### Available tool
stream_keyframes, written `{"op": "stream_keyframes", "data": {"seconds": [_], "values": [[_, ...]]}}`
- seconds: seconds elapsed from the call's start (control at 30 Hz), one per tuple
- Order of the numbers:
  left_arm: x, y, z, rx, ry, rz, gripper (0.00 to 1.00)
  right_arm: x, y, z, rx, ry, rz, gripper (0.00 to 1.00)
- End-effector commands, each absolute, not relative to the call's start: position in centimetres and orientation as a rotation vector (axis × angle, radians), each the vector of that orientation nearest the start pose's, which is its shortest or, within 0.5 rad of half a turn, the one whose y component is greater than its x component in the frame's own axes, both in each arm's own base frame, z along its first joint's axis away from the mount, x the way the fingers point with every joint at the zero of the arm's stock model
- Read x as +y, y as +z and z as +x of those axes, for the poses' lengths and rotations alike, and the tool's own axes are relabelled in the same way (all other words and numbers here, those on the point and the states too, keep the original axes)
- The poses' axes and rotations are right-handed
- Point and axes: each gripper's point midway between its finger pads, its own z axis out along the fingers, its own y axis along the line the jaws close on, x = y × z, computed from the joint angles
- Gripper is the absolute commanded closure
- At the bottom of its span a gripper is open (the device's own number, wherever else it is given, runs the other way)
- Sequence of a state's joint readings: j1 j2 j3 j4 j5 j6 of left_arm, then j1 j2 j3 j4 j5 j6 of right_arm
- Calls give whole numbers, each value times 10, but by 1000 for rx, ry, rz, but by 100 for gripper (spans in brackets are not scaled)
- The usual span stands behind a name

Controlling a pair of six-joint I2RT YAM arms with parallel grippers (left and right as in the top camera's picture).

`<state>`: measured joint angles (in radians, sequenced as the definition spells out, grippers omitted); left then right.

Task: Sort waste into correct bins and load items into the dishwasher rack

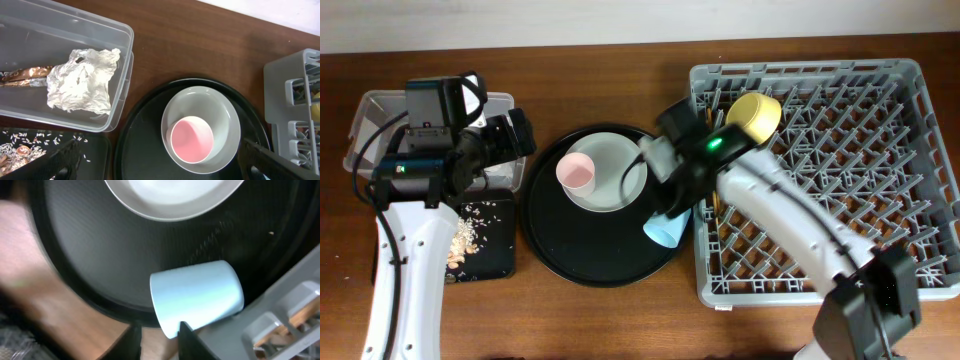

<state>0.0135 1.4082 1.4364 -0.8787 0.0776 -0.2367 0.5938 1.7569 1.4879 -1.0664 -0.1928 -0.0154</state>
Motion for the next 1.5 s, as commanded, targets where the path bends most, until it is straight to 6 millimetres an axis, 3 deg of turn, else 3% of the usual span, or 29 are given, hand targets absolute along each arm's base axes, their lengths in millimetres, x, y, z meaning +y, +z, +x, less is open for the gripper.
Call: {"op": "stream_keyframes", "data": {"seconds": [0.0,0.1,0.3,0.5,0.67,0.93,1.17,1.47], "values": [[-7,263,384,2396,-197,-270,1,234,122,293,2746,-56,-902,67],[-7,263,384,2396,-197,-270,1,245,128,288,2634,-221,-967,67],[-7,263,384,2396,-197,-270,1,258,128,281,2549,-296,-1005,68],[-7,263,384,2396,-197,-270,1,249,91,270,2556,-352,-1018,68],[-7,263,384,2396,-197,-270,1,241,74,264,2571,-372,-1031,69],[-7,263,384,2395,-197,-270,1,227,81,278,2504,-515,-988,69],[-7,263,384,2395,-197,-270,1,229,81,280,2497,-507,-980,70],[-7,263,384,2396,-197,-270,1,224,63,282,2456,-530,-982,70]]}}
